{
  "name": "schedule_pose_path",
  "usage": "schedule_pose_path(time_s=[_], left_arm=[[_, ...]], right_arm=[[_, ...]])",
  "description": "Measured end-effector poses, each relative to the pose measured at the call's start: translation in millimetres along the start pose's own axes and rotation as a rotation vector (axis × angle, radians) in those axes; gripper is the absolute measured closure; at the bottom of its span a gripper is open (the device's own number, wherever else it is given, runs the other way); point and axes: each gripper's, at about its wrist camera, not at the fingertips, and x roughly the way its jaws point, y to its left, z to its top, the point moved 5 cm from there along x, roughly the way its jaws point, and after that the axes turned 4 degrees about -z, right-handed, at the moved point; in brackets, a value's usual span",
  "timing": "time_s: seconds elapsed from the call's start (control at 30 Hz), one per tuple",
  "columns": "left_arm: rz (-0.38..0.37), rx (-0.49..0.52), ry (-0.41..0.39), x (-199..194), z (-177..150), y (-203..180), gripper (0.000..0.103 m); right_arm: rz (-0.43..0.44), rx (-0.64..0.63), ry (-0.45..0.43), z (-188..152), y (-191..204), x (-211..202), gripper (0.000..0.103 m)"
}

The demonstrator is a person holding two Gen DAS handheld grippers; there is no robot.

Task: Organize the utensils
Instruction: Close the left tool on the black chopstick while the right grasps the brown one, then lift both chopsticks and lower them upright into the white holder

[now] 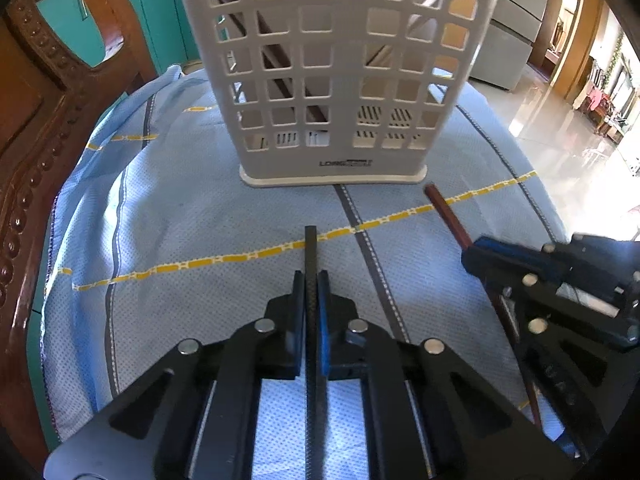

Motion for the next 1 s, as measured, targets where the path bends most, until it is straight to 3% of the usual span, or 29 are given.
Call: schedule_pose_path(time_s=[0.2,0.6,0.8,1.0], left_arm=[[-0.028,0.019,-0.120,-42.3,4.1,-6.8,0.096],[-0.140,0.004,-0.468,-197.8,30.4,-10.0,0.096],[-0.158,-0.020,-0.588,-245.8,71.6,-7.6,0.096],[-0.188,-0.084,-0.683,-277.4,104.3,7.3,0.096]], right_arm=[[0.054,-0.012,-0.164,14.1,-2.5,-56.0,0.097],[0.192,0.049,-0.464,46.9,-28.0,-198.0,0.096],[0.174,0.118,-0.582,92.4,-43.4,-232.9,0.096],[0.223,0.188,-0.621,137.4,-52.6,-233.7,0.096]])
